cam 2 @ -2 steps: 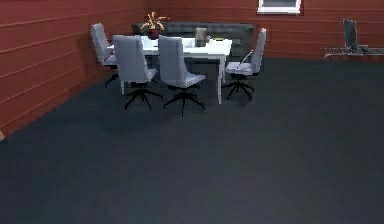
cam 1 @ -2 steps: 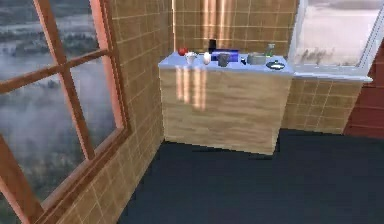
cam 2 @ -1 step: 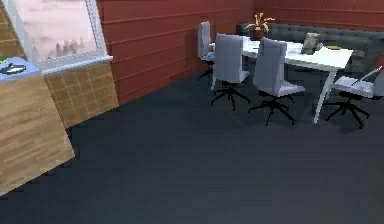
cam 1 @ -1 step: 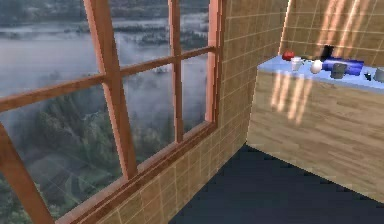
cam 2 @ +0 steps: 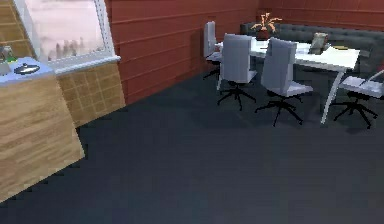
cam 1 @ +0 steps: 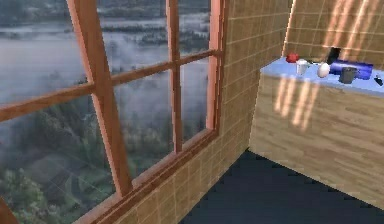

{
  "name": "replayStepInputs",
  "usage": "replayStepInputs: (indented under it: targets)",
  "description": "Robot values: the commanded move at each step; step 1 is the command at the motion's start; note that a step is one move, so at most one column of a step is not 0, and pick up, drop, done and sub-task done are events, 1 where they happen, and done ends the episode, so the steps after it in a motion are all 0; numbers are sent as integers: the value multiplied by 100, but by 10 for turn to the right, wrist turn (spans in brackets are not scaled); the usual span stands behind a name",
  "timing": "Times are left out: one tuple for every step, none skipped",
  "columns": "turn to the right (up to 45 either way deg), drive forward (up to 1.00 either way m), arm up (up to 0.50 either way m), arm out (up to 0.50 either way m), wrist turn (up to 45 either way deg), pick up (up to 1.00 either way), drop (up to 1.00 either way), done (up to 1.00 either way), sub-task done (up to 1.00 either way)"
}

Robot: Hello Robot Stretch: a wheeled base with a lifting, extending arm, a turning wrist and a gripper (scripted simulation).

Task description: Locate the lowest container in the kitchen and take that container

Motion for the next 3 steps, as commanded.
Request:
replayStepInputs:
  targets:
    - [450, 0, 0, 0, 0, 0, 0, 0, 0]
    - [450, 0, 0, 0, 0, 0, 0, 0, 0]
    - [450, 0, 0, 0, 0, 0, 0, 0, 0]
